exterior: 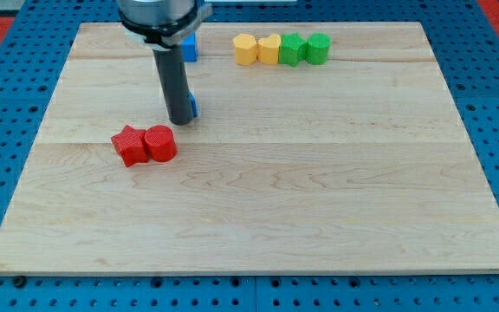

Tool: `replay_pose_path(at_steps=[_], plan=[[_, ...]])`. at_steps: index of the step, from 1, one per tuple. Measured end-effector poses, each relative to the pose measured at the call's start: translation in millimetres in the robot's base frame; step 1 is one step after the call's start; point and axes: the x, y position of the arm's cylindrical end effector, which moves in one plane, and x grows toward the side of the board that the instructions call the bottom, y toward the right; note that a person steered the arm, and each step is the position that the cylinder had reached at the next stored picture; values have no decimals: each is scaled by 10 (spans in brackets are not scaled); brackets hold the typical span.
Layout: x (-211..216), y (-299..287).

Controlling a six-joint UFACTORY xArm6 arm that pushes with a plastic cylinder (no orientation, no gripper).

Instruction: Separate the blue triangle from the red blocks

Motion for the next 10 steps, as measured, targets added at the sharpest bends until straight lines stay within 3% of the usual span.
replay_pose_path(at_steps=[10], plan=[[-718, 279]])
